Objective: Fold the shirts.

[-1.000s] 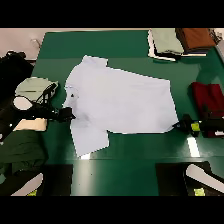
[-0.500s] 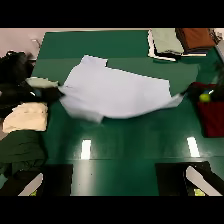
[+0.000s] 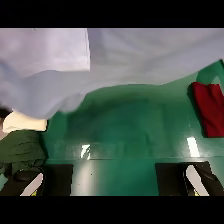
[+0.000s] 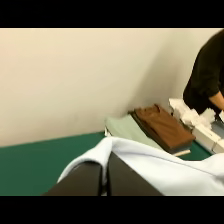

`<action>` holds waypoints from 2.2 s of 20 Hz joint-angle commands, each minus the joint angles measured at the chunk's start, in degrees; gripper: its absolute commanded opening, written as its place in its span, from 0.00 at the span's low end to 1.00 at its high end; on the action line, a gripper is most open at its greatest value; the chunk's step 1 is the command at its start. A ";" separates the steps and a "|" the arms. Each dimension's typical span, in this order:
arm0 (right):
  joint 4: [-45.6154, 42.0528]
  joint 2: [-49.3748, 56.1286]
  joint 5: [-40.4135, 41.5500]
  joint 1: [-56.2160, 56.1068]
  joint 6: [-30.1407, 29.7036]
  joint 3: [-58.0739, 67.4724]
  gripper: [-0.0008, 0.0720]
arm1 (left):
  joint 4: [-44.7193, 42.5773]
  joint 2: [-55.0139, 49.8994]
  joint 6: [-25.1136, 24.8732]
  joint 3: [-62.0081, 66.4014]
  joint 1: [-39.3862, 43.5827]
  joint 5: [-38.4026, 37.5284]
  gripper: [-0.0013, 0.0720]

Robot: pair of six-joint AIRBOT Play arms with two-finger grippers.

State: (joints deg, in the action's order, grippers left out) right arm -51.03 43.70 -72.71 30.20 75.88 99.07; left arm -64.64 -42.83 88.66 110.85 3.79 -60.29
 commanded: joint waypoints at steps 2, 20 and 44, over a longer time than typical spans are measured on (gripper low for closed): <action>-0.04 5.57 -8.39 2.84 3.67 15.10 0.03 | -7.21 -2.21 2.08 5.68 -0.02 -0.68 0.05; -26.51 48.65 -5.05 -21.29 9.66 -2.16 0.03 | -7.19 -52.19 3.89 -16.09 -0.50 1.27 0.05; -17.70 29.57 -4.48 -24.17 7.13 -22.03 0.51 | -14.75 -38.36 -2.10 -35.26 -7.17 -14.19 0.76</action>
State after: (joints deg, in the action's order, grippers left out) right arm -68.88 77.95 -74.85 5.98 83.64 77.28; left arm -75.09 -87.85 84.90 83.57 -3.33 -72.69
